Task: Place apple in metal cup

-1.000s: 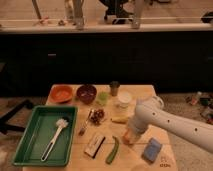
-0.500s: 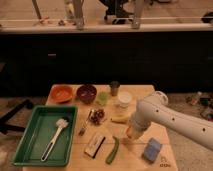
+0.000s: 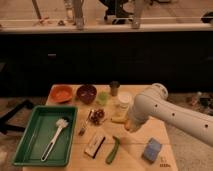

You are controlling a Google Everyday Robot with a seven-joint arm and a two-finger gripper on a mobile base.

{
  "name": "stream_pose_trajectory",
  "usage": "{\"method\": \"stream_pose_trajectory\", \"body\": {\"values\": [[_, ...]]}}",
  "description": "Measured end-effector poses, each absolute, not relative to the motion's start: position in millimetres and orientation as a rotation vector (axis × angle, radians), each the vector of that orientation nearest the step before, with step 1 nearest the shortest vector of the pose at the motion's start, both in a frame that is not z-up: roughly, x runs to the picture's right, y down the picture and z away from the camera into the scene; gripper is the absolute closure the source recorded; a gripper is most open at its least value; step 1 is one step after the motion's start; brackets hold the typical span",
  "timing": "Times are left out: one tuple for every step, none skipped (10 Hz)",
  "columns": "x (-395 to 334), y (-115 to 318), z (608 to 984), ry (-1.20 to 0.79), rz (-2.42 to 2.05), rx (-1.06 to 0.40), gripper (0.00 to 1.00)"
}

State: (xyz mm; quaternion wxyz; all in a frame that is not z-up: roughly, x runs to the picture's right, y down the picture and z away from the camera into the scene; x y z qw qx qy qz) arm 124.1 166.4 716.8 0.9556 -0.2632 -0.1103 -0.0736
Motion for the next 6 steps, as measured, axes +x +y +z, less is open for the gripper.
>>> {"method": "stream_pose_trajectory", "body": {"values": [[120.7, 154.5, 714.7, -0.224, -0.147, -0.522, 1.0], [116.8, 143.0, 715.2, -0.226, -0.144, -0.513, 1.0], [111.9, 121.9, 717.5, -0.227, -0.136, -0.5, 1.0], [110.8, 102.7, 719.1, -0.225, -0.126, -0.489, 1.0], [111.0, 85.5, 720.6, -0.222, -0.118, -0.477, 1.0], [110.6, 74.1, 722.0, -0.219, -0.116, -0.471, 1.0]]}}
